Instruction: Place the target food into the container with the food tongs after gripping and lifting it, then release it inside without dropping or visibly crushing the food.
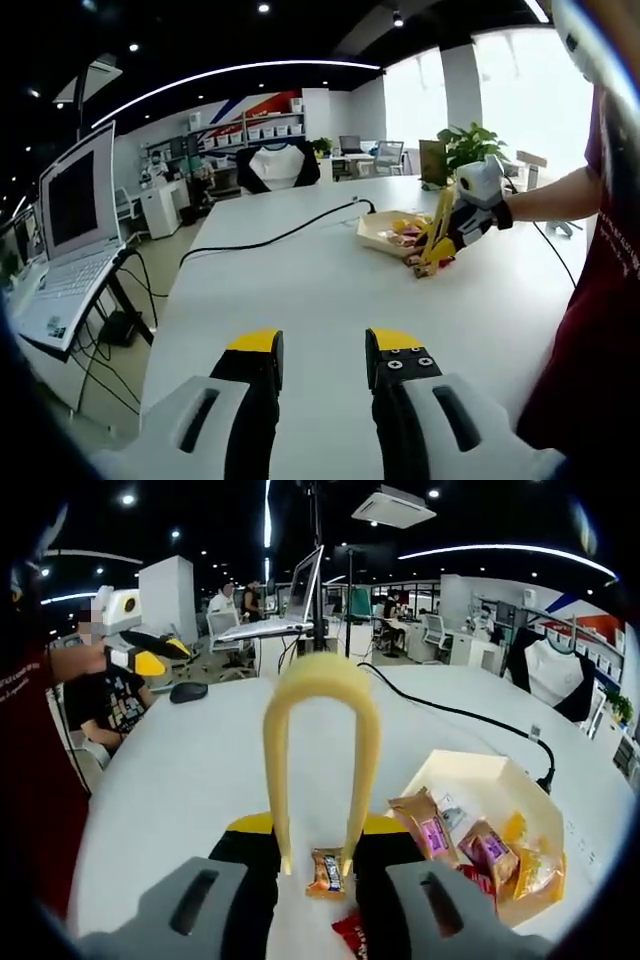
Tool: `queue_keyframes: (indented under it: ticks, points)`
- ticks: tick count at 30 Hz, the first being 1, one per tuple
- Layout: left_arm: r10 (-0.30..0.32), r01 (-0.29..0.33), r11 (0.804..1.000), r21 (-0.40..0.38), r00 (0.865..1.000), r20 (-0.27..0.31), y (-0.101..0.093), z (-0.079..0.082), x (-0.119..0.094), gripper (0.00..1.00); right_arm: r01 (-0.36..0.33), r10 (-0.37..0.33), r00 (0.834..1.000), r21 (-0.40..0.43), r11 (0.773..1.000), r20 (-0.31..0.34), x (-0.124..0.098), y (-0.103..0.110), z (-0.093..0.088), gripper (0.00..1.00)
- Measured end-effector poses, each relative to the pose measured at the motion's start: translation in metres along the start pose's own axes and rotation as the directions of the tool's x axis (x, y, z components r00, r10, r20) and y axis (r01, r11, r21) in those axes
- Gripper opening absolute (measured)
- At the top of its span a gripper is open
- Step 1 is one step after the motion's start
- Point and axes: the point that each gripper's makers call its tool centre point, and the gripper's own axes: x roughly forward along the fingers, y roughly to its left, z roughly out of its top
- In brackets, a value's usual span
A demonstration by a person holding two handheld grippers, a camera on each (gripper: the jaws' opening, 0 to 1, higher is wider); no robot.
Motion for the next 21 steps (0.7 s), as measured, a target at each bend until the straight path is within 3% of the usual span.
queue_keyframes:
  ticks: [4, 5, 6, 21]
  points:
    - [0.008, -0.008, 1.0, -0.004, 1.0, 0.0, 0.004, -0.001, -0.001, 0.35, 0.0, 0.0, 1.0, 0.001, 1.0, -0.031, 0.004, 0.0, -0.01, 0.25]
    - [0.012, -0.012, 1.0, -0.005, 1.0, -0.007, 0.005, -0.004, -0.001, 0.35, 0.008, -0.009, 1.0, -0.057, 0.998, -0.022, 0.004, 0.0, -0.011, 0.24]
    - [0.012, -0.012, 1.0, -0.006, 1.0, -0.008, 0.005, -0.004, -0.001, 0.35, 0.0, -0.001, 0.999, -0.015, 1.0, -0.041, 0.002, 0.004, -0.014, 0.24]
    - [-0.002, 0.002, 1.0, -0.004, 1.0, -0.01, 0.003, -0.005, 0.001, 0.35, 0.016, -0.018, 0.998, -0.042, 0.999, -0.056, 0.005, 0.001, -0.012, 0.2]
